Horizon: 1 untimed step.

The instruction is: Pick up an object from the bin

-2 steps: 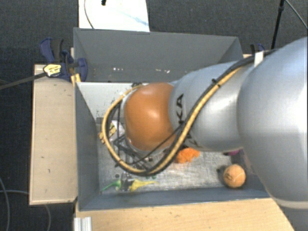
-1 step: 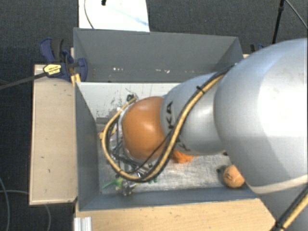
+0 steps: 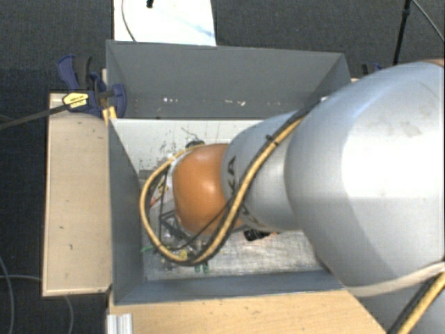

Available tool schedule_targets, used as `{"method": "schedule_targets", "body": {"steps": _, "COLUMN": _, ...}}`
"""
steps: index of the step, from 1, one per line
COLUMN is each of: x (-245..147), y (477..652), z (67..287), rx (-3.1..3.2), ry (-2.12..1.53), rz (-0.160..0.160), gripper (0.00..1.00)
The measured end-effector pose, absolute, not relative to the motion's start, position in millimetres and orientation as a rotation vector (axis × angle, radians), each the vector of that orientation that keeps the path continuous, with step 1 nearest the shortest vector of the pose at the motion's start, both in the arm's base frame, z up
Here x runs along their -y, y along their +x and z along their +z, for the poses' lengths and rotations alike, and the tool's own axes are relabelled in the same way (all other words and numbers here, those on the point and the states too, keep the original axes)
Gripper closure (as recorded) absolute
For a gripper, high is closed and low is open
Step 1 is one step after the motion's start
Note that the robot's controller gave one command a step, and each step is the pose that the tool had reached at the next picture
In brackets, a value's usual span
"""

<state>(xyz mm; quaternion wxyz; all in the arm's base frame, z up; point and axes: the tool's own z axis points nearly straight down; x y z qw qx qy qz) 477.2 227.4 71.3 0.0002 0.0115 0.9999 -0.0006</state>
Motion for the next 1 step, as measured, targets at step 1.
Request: {"method": "schedule_targets", "body": {"steps": 1, "x": -227.4, "y": 477.2, "z": 71.3, "rx": -3.141, "ry": 0.037, "rz": -0.002, "gripper": 1.0}}
